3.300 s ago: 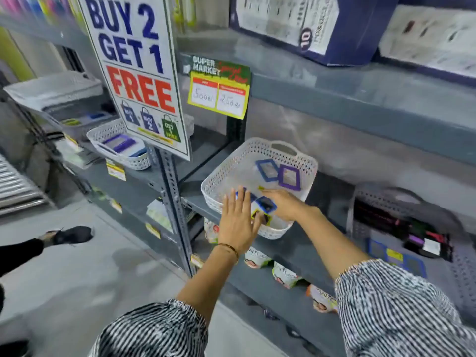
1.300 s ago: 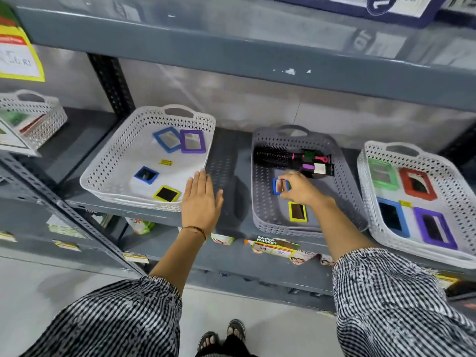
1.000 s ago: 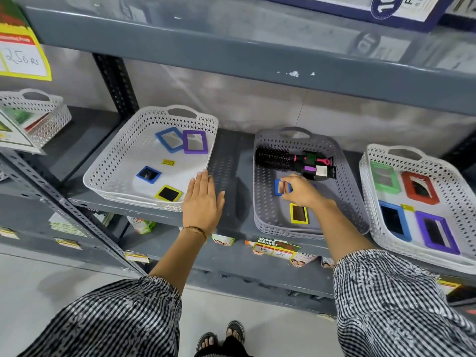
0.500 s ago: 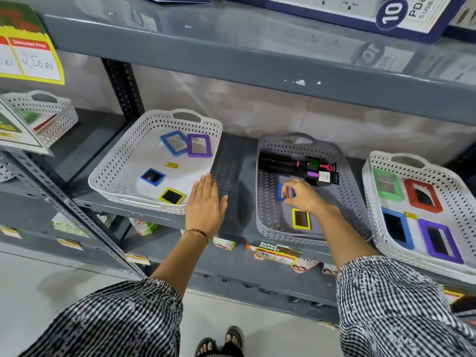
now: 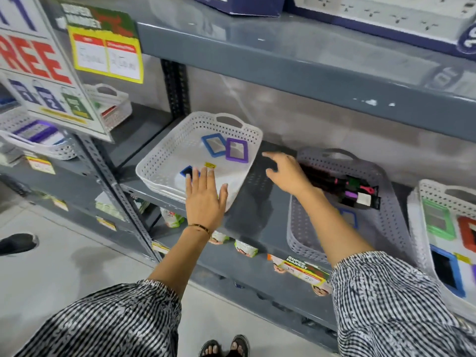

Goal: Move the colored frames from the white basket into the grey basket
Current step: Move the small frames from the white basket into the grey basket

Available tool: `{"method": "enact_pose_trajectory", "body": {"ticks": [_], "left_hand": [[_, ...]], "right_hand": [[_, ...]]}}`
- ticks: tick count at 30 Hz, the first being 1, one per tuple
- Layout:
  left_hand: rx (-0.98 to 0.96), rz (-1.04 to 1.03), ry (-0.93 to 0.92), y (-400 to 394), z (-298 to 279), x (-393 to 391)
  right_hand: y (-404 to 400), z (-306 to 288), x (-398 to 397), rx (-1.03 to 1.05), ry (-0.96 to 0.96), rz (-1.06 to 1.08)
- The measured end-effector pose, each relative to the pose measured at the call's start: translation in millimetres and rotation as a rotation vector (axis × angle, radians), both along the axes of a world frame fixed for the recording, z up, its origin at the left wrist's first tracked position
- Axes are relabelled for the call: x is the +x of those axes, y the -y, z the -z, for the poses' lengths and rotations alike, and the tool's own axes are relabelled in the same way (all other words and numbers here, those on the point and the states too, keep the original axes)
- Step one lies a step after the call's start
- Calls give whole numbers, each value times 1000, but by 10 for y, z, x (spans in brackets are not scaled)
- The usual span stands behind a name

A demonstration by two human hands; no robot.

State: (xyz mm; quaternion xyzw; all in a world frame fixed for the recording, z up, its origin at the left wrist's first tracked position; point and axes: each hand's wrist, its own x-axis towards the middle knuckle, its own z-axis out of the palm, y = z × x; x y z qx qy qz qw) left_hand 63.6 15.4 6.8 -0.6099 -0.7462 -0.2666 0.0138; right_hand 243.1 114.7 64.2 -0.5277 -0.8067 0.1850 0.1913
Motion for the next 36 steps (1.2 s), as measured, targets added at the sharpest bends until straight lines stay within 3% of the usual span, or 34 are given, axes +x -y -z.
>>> {"method": "enact_pose_trajectory", "body": {"ticks": [7,13,19,24,36], "left_hand": [[-72,-155,5,25,67,-516],[-85,-154,4,24,143,-554],[-99,-141,-16,24,179,-590],[-62,-149,-17,32,161,-578],[-75,-147,-44,49,103,-566]], "right_hand": [[-195,144,-1049,-93,151,-272],[-307,296,-1612,-97,399,-490],[-416,384,-1887,-113,493,-623],[-480,441,-1839,-159,533,-610],[-486,499,-1700,-157,432,-523]]}}
